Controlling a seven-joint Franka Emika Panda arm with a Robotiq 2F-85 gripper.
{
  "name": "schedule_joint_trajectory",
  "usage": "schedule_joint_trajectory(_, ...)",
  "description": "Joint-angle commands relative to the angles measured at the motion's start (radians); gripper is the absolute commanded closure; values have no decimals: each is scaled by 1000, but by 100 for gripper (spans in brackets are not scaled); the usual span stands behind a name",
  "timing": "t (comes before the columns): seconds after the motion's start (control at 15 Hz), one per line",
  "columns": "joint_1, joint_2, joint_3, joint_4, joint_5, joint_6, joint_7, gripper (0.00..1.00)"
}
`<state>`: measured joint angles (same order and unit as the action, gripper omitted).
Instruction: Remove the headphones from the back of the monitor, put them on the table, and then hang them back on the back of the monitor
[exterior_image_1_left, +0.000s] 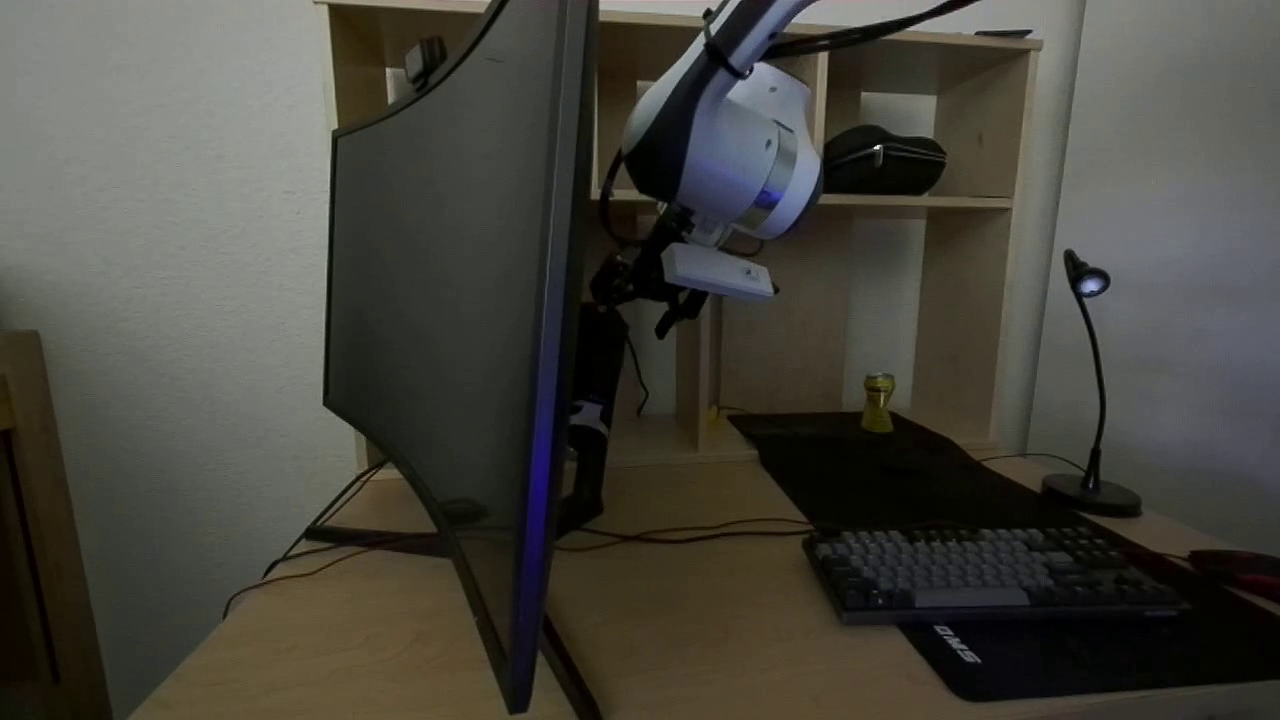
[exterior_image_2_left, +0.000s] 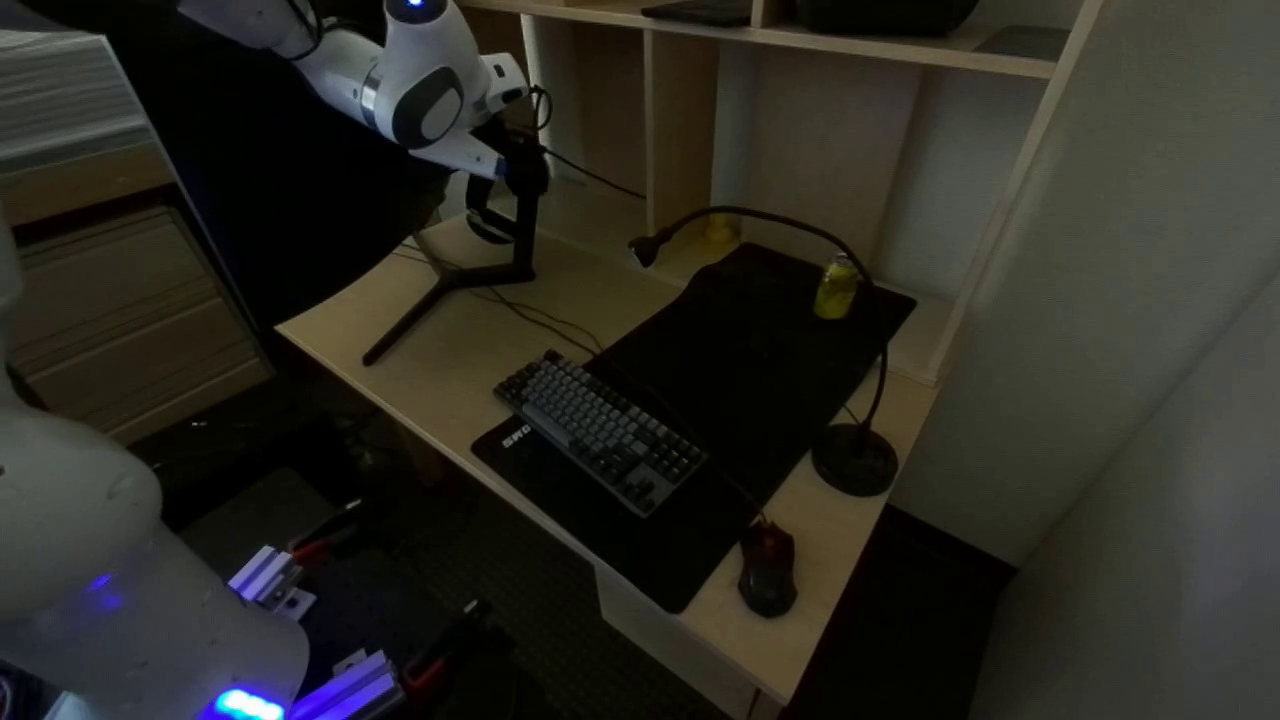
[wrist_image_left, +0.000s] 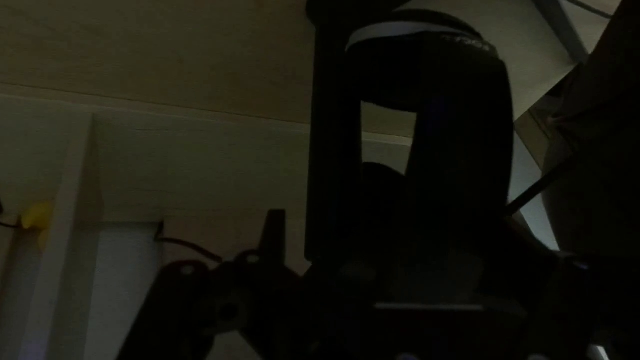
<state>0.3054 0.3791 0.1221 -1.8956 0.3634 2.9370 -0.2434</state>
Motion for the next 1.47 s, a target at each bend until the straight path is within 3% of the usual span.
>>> schedule_joint_trajectory(0.0, -35, 91, 54, 114, 27, -33, -56, 0)
schedule_joint_trajectory(0.2, -48, 95, 76, 138, 39, -40, -51, 0)
schedule_joint_trajectory(0.4, -38, 85, 51, 125, 41, -72, 12, 0)
schedule_joint_trajectory(0.47, -86, 92, 100, 119, -22, -70, 80, 0)
schedule_joint_trajectory(0.6, -91, 110, 115, 115, -15, -44, 149, 0)
schedule_joint_trajectory(0.67, -97, 117, 129, 113, -11, -29, 169, 25)
schedule_joint_trajectory(0.8, -101, 126, 150, 111, -13, -11, 202, 34)
schedule_joint_trajectory(1.2, -117, 111, 166, 103, -33, 8, 239, 76)
schedule_joint_trajectory(1.4, -120, 69, 159, 93, -52, -44, 269, 80)
